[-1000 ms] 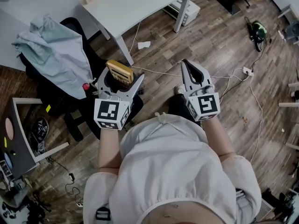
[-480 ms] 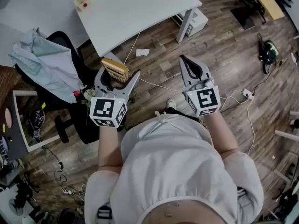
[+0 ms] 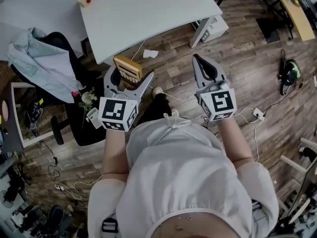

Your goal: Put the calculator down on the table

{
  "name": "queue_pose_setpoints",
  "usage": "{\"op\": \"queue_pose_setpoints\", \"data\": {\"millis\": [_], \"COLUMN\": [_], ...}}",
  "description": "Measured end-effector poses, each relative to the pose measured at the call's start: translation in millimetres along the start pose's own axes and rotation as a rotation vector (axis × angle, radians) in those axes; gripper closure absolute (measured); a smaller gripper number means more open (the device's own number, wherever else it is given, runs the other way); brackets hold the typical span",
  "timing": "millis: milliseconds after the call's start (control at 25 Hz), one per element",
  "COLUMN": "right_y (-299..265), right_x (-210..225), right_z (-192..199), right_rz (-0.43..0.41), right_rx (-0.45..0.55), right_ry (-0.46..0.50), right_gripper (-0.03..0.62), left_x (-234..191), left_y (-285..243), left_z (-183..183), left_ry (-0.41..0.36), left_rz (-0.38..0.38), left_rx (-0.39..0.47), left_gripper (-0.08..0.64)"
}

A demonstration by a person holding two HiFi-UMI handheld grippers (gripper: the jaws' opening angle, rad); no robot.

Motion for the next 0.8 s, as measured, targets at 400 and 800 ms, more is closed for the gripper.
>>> {"op": "queue_pose_setpoints", "data": {"millis": [400, 800], "right_y": [-122, -300], "right_x": [36, 68], "right_z": [-21, -42], "right_rz": [-0.091, -0.215], "right_rx": [-0.023, -0.094], "right_ry": [0.056, 0.076], "right_gripper": [0.586, 0.586], "left_x": [-79, -201], "left_y": [-91, -185], "left_z": [-13, -14], "left_ry": [0.045, 0.139], "left_rz": [-0.049, -0.163], "left_rx": [-0.015, -0.09], "left_gripper": [0.141, 0.141]}}
Point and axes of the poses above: the fingertips, and each gripper's own axes: y backward along the fingers, x to its right, z out of its underside, the point moved 6 cm from there along y, backward along the fingers, and after that the axes turned 7 degrees about -x, right-handed, at the moved point
